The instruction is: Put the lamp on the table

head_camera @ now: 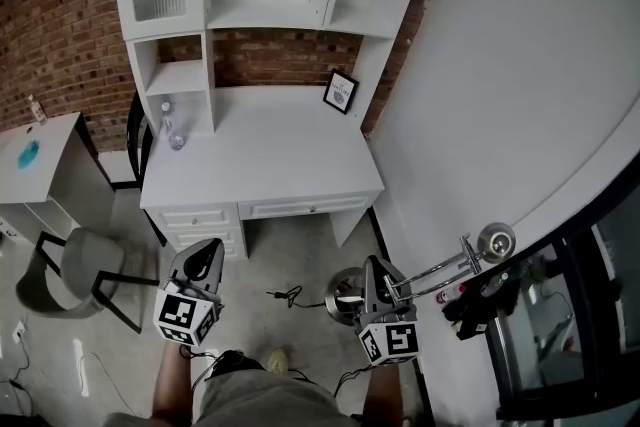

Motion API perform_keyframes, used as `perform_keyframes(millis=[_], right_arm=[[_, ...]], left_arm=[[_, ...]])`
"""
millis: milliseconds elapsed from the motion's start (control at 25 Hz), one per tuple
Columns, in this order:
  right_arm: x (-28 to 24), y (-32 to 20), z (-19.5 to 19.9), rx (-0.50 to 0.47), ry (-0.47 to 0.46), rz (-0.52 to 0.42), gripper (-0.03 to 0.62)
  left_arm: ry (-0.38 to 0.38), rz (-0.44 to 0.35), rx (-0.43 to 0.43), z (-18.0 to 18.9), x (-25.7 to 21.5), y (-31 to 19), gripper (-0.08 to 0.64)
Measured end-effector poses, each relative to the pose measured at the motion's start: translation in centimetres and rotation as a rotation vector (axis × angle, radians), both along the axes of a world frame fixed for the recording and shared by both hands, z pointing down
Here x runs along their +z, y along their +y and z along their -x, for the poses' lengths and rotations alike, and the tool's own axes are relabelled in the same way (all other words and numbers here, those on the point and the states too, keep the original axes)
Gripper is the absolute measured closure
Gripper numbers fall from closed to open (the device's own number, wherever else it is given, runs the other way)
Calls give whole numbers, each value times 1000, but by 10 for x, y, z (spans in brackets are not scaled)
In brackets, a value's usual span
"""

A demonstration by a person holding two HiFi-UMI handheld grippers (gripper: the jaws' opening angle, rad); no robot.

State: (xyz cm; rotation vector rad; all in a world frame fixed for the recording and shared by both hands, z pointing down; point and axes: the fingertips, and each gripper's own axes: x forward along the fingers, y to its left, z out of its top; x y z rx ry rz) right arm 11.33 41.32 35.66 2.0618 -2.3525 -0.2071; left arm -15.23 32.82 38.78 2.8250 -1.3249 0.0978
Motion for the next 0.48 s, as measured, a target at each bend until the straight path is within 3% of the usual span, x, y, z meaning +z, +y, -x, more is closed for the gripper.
perform_keyframes(millis=[480], right_arm=[[5, -28, -26, -58, -5, -17, 572]], left_arm=[[-30, 13, -40, -33, 10, -18, 558]])
